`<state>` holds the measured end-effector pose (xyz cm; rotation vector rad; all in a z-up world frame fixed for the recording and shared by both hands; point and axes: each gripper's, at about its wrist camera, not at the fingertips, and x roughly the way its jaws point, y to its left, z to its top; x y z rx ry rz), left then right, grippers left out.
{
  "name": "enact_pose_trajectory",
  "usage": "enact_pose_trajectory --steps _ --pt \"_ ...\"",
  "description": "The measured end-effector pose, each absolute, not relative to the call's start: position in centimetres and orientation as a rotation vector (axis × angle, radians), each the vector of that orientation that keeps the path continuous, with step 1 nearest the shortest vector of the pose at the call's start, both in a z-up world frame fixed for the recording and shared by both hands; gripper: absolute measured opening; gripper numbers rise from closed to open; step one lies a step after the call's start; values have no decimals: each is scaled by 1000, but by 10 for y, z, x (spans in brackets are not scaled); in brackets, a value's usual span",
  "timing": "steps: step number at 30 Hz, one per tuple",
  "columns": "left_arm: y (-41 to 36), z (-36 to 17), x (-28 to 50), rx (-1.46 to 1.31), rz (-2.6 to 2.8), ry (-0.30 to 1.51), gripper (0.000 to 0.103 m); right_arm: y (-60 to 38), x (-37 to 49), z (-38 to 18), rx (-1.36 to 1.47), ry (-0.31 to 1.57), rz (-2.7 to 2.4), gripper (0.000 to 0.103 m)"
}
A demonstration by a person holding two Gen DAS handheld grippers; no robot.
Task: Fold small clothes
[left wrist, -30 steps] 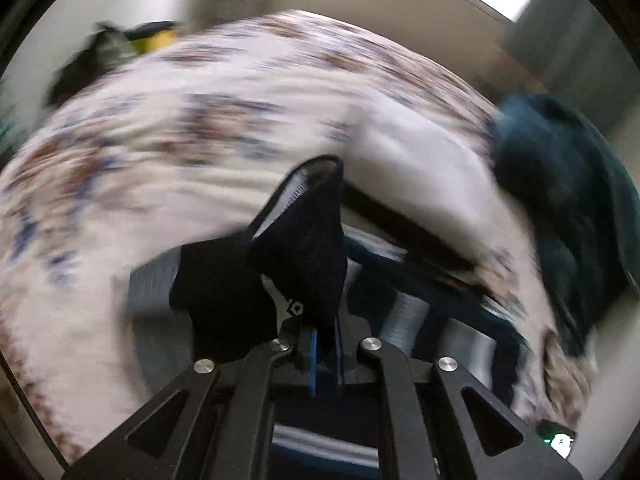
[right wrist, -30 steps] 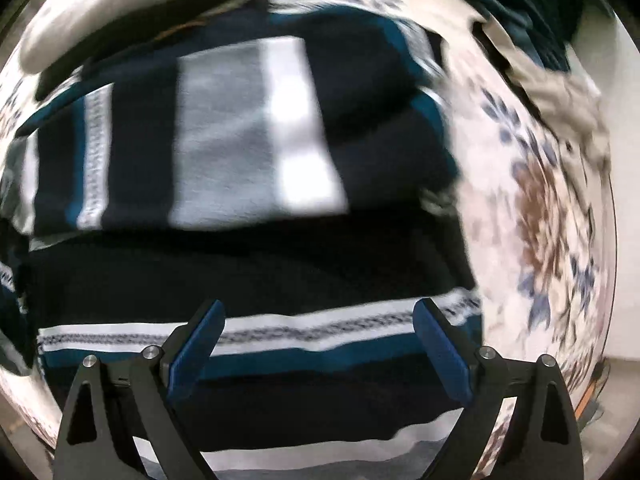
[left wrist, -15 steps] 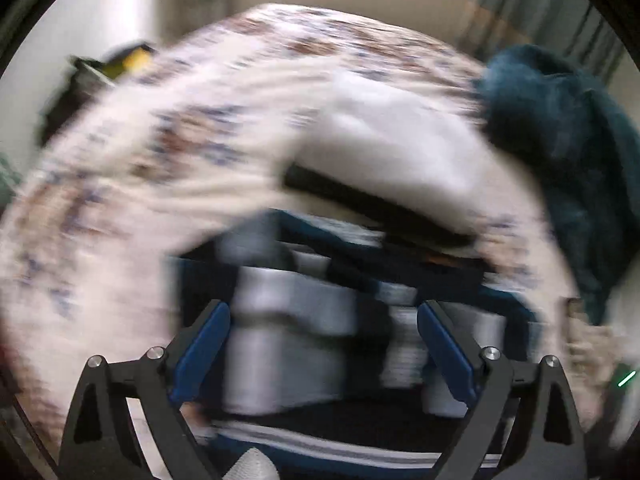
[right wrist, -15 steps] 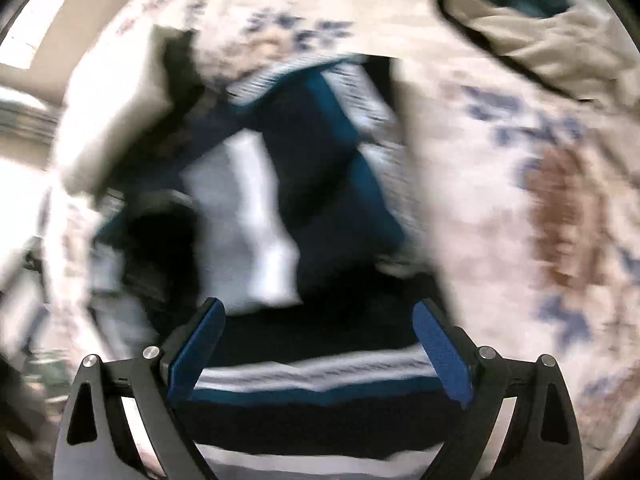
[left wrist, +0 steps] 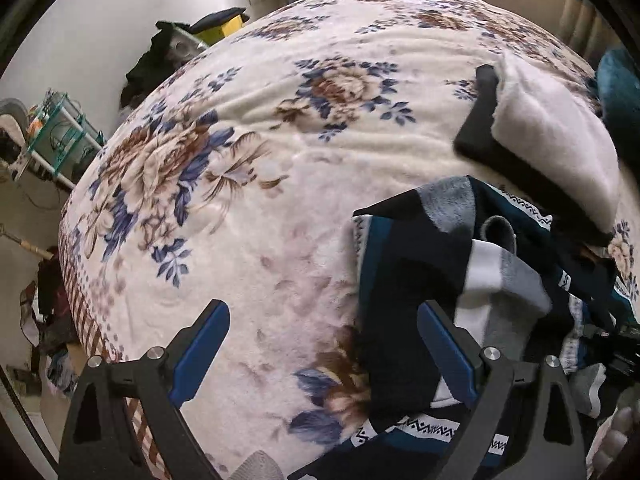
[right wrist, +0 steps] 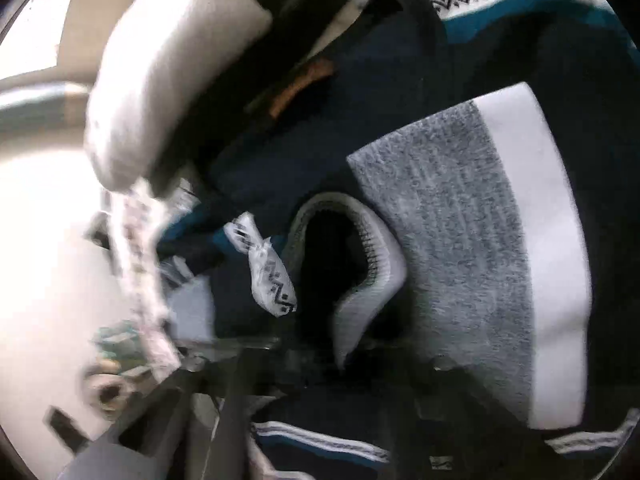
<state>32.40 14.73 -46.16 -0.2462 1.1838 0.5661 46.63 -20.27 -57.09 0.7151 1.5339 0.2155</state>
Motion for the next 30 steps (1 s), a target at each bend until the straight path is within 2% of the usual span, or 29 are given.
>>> enact_pose_trajectory --steps 5,8,15,22,23,25,26,27,28,30 --pt "143 -465 338 -244 530 1182 96 -247 450 -521 665 1365 92 8" --pt "133 -474 355 -249 488 1195 96 -286 444 -507 607 1337 -3 8" --pt "104 -498 409 -227 408 1211 96 -363 430 -516 544 1361 -133 8" --pt "91 -513 443 -124 361 1243 96 -393 425 -533 581 1386 -199 8" --pt "90 -512 443 -119 358 1244 96 -396 429 -541 620 1417 -178 10" --pt "89 -509 440 -103 354 1245 96 -399 432 -547 655 1456 -155 22" --pt "88 -508 438 -98 349 1249 96 -402 432 -543 667 1447 -145 39" --pt "85 -508 436 -95 336 1253 96 -403 430 -537 663 1431 -153 61" --pt "82 -508 433 -92 322 1257 96 -405 427 -526 652 1397 -170 67" --pt "73 -511 431 -81 291 1270 96 -405 419 -499 607 1305 -202 68"
